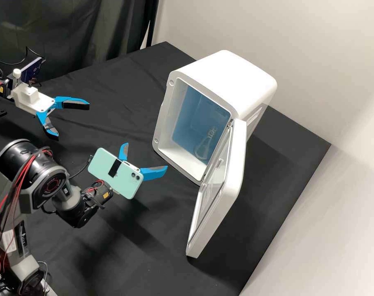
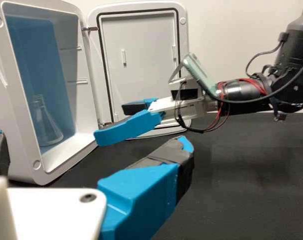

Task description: Place the flask in the incubator

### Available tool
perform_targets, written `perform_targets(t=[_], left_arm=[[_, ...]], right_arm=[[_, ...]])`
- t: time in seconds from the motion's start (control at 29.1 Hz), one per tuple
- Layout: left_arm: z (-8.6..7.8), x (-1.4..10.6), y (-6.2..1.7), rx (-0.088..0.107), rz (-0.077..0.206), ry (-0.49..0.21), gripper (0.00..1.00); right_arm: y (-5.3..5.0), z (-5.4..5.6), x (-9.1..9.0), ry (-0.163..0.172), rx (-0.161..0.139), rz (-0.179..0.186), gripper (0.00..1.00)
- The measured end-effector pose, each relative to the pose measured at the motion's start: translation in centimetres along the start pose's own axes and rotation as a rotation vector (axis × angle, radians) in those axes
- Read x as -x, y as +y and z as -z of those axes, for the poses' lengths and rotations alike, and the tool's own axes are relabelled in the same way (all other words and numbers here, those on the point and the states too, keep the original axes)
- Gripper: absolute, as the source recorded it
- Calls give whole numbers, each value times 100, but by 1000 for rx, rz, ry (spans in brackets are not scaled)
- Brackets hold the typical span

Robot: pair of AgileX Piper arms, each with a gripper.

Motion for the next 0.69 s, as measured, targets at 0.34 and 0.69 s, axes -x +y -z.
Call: perform_targets(t=[0.34, 0.69], left_arm=[[-115, 62, -17, 28, -23, 21, 100], [-147, 77, -68, 60, -9, 37, 100]], right_arm=[[48, -16, 105, -2, -16, -13, 100], [48, -16, 105, -2, -16, -13, 100]])
